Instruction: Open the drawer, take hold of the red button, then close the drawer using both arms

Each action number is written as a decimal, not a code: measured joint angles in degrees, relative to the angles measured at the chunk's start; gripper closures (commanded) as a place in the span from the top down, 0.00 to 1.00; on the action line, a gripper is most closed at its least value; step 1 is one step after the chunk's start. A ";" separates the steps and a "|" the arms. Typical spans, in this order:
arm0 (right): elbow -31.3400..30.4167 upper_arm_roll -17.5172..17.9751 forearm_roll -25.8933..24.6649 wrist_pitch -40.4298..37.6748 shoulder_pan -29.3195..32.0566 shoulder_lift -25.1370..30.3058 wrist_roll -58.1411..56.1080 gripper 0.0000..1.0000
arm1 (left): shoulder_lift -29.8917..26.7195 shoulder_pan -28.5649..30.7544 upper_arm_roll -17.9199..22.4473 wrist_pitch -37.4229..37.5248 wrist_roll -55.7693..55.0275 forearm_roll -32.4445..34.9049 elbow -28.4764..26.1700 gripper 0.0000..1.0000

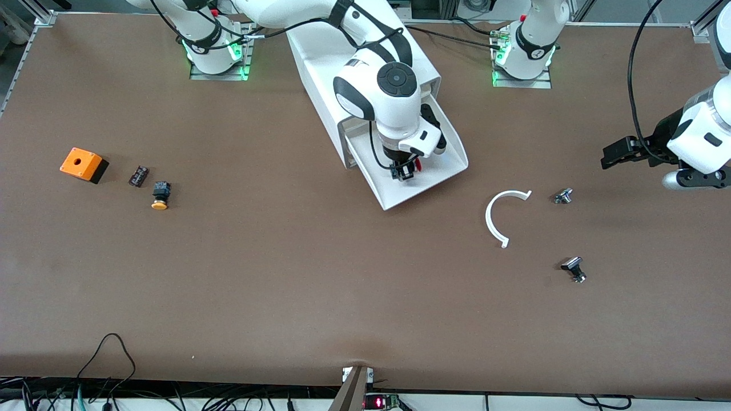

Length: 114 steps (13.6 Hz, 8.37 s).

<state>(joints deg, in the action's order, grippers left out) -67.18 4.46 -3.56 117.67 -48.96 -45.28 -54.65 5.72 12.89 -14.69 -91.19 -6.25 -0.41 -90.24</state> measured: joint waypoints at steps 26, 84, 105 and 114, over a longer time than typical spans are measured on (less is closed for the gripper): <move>0.95 -12.29 0.16 -15.82 8.68 14.70 7.20 0.35 | 0.00 0.02 0.02 0.00 0.00 0.00 0.04 1.00; -36.13 -17.30 3.93 -2.13 29.50 28.57 56.56 1.00 | 16.51 -24.15 -4.08 -34.28 -46.43 -5.57 -18.99 1.00; -12.01 -12.02 4.70 -27.64 42.87 32.22 56.73 1.00 | 13.26 -25.08 -15.03 -30.28 -47.54 -16.63 -27.02 1.00; -11.48 -13.00 4.69 -30.34 42.88 32.94 56.66 1.00 | 10.26 -16.57 -4.33 -30.82 -19.63 -16.62 -25.22 1.00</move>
<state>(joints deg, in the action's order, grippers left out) -78.66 -8.54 1.13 87.33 -6.08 -12.34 2.02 15.97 -3.68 -19.03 -122.01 -25.88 -17.03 -115.46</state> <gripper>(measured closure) 0.000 0.000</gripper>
